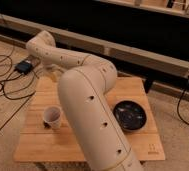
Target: Wipe the white sponge on the table
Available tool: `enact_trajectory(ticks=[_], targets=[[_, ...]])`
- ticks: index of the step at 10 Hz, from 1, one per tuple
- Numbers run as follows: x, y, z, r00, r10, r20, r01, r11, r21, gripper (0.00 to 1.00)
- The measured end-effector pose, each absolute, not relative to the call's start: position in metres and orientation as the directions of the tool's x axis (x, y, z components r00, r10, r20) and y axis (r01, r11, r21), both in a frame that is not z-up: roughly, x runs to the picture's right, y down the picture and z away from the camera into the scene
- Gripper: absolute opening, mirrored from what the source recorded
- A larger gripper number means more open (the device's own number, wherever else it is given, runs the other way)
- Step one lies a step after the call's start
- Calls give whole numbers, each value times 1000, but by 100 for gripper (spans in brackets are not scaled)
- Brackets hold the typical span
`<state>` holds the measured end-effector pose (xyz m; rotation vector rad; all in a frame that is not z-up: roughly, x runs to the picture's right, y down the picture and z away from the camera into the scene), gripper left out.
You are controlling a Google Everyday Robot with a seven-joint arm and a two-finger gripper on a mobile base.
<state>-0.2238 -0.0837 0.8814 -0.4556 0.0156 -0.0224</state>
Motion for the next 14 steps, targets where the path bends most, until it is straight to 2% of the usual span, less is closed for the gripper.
enact_trajectory(ticks=[7,14], targets=[[-166,-61,891,999,-19,-44,-2,901,-434,62],[-79,46,863,997,-68,39,79,858,-507,62]])
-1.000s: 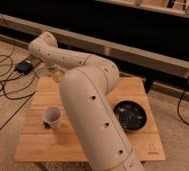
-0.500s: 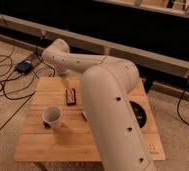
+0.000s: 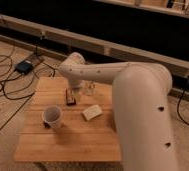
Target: Wipe the white sponge on the table
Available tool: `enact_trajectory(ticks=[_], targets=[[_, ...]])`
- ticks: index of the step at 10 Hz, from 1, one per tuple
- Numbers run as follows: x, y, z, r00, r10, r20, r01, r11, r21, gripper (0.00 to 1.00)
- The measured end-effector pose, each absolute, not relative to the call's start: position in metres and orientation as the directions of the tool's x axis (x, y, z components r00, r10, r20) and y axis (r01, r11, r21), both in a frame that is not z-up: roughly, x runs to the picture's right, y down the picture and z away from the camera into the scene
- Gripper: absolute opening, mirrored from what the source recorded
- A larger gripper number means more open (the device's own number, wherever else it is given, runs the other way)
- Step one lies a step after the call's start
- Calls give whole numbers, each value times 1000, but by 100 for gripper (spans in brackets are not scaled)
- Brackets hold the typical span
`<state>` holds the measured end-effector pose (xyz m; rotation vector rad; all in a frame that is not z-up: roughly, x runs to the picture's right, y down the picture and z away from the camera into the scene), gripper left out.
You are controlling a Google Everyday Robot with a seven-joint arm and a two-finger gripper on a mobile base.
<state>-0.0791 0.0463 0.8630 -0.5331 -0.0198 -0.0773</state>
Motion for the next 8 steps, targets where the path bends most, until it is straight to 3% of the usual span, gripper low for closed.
enact_trajectory(ticks=[2,8], targets=[[-65,78,861,990,-120,75,142,833,-535,62],[-43,110,870,971,-203,126,238,784,-573,62]])
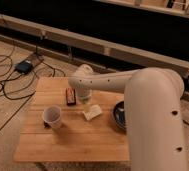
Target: Wipe the white sponge on the table
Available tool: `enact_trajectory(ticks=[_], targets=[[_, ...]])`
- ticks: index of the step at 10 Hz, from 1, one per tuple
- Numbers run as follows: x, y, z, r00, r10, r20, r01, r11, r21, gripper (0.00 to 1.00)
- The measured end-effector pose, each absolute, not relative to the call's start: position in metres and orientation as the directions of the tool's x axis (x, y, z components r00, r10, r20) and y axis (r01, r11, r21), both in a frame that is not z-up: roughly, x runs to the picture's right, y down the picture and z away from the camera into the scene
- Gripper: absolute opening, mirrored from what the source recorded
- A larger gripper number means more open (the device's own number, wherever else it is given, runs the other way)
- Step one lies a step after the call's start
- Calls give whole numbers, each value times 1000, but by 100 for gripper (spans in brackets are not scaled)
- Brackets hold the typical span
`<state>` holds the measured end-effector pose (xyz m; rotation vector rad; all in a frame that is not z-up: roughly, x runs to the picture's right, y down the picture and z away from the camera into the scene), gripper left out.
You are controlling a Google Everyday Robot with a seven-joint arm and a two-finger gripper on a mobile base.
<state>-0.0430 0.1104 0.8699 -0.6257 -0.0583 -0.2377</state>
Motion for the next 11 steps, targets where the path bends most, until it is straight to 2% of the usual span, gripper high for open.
enact_trajectory(ticks=[6,11], targets=[[-29,139,868,967,-211,145,255,748,-612,62],[-32,146,880,966,-206,155,257,757,-601,62]])
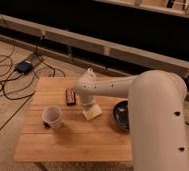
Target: Wipe the white sponge on the table
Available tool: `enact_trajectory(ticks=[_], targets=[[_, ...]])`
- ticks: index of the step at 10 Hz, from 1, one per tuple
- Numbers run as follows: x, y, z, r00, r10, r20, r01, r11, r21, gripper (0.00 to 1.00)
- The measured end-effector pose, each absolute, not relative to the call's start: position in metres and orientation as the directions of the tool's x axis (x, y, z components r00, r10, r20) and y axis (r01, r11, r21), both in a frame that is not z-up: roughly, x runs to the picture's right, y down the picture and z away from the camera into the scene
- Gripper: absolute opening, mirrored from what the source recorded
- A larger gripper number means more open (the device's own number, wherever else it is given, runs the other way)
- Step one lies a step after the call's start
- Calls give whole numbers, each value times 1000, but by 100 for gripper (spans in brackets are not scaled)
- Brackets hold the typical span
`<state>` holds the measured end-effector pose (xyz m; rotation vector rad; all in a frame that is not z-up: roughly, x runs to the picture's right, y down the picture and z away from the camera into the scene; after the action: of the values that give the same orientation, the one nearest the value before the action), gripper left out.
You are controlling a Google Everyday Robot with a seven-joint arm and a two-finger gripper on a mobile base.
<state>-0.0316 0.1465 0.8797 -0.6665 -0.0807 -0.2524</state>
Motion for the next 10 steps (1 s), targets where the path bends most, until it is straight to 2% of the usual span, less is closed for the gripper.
enact_trajectory(ticks=[4,5,9,10], targets=[[-32,151,889,963,-214,164,270,753,-601,62],[-32,152,890,962,-214,167,272,750,-602,55],[-27,152,892,963,-211,165,268,750,-605,15],[-26,151,892,963,-213,165,269,750,-604,8]])
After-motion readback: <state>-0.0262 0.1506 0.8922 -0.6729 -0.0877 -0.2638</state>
